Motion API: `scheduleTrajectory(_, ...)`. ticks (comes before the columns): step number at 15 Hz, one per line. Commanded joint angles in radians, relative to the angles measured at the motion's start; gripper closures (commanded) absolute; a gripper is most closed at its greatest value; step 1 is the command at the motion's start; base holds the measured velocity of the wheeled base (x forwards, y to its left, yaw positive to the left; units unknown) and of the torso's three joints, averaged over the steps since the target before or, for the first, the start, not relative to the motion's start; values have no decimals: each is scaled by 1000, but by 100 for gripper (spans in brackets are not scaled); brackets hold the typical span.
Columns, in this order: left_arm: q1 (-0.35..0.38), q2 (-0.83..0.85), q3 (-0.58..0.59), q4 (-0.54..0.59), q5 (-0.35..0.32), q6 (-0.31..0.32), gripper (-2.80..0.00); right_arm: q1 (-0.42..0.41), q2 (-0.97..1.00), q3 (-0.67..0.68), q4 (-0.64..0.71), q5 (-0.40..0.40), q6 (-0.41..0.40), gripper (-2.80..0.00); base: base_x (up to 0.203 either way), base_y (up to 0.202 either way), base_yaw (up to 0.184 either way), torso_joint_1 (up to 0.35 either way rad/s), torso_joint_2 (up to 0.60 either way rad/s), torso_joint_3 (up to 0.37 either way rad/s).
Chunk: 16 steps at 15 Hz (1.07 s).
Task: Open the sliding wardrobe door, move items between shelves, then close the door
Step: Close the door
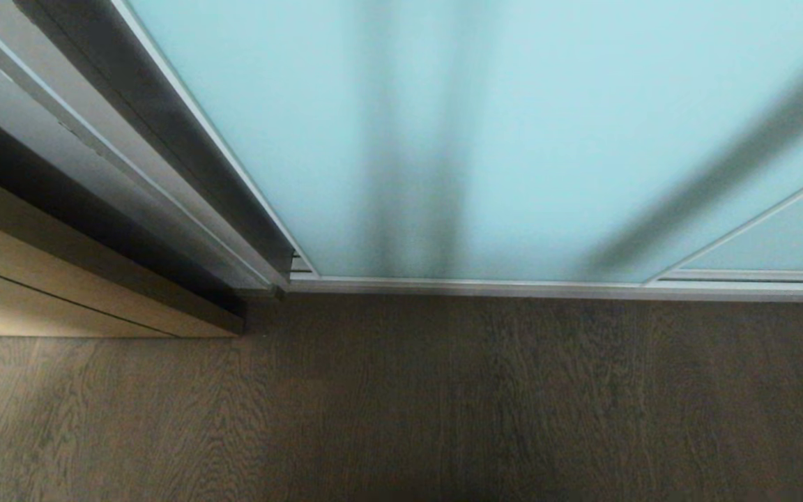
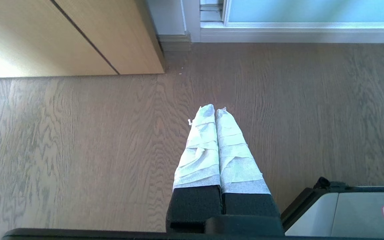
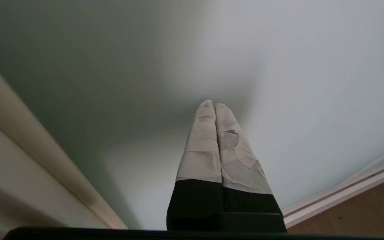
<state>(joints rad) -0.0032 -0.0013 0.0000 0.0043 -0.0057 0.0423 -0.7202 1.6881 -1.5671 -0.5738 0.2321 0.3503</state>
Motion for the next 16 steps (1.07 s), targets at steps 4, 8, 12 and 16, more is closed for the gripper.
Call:
scheduleTrajectory(4,0,1,2,0,0,1,0,31,-21,18,-2,5,8,0,0,0,0,0,0,0)
scheduleTrajectory(8,0,1,2,0,0,1,0,48,-84,81,-4,6,8,0,0,0,0,0,0,0)
scheduleTrajectory(12,0,1,1,0,0,1,0,85,-112,126,-4,4,-1,0,0,0,0,0,0,0)
scheduleTrajectory(16,0,1,2,0,0,1,0,84,-148,152,-6,4,3,0,0,0,0,0,0,0)
